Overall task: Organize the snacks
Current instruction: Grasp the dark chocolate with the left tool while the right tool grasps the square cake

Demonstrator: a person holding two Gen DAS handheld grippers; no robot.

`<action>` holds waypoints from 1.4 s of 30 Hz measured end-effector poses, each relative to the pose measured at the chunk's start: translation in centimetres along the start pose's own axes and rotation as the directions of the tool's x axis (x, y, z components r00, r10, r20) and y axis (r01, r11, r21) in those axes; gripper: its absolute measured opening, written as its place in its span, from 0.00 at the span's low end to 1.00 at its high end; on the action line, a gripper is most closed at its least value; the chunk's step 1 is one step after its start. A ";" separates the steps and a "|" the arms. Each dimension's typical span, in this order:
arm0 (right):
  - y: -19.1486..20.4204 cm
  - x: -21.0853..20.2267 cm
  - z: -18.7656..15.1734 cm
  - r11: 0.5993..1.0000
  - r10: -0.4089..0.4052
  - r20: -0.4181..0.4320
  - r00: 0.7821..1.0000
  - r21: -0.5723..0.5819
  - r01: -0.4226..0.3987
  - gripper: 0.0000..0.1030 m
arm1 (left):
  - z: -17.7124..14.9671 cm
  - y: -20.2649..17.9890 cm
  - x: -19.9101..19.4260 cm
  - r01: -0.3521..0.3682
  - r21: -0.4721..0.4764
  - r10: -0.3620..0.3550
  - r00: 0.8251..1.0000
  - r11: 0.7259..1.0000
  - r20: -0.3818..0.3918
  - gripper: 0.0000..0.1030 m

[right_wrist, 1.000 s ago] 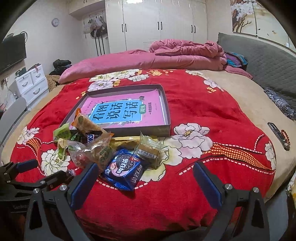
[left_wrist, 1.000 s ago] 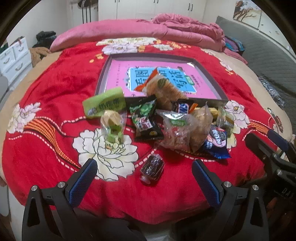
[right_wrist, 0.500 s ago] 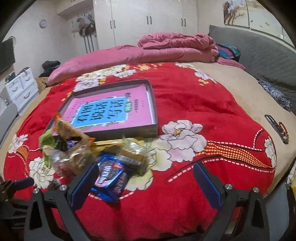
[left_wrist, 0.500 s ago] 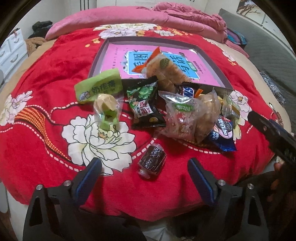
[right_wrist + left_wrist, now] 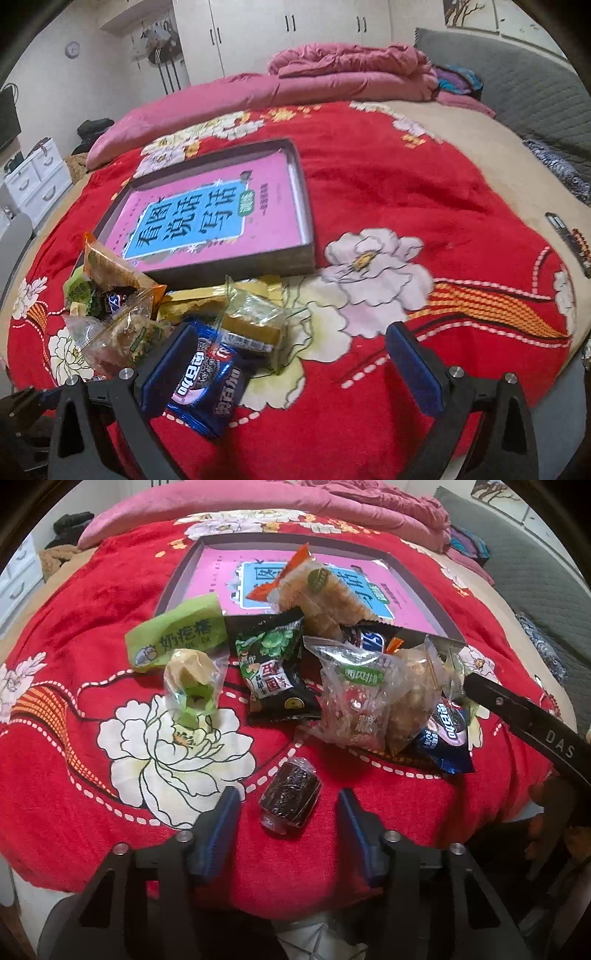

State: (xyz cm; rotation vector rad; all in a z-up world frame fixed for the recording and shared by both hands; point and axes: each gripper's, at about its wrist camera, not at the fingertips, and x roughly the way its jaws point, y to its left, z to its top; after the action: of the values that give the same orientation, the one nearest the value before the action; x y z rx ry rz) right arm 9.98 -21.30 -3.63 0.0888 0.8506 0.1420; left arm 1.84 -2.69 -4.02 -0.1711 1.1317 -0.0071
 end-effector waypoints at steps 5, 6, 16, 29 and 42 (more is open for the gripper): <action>0.2 1.3 -0.1 0.999 0.038 -0.043 0.998 0.016 -0.037 0.92 | 0.2 0.1 0.4 0.042 -0.005 -0.042 0.999 0.999 -0.010 0.40; 0.3 1.5 0.0 0.998 0.052 -0.052 0.997 0.019 -0.051 0.85 | 0.2 0.0 0.6 0.044 -0.005 -0.044 0.999 0.999 -0.016 0.38; 1.2 2.4 0.3 0.992 0.121 -0.060 0.991 -0.028 -0.122 0.45 | 0.4 0.2 0.4 0.090 -0.024 -0.090 0.996 0.996 -0.009 0.35; 1.0 -0.5 1.4 0.992 0.118 0.072 0.990 -0.062 -0.114 0.44 | 0.3 3.1 -2.6 0.146 -0.095 -0.136 0.986 0.985 0.101 0.35; 0.9 -1.1 3.1 0.986 0.163 0.139 0.977 -0.059 -0.156 0.44 | 3.3 5.3 -4.2 0.093 -0.124 -0.060 0.967 0.988 0.248 0.35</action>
State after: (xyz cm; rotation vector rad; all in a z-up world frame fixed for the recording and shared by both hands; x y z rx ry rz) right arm 11.52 -20.65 -0.63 0.1211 0.6952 0.3039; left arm 2.56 3.37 0.40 -0.3278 0.8794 0.0217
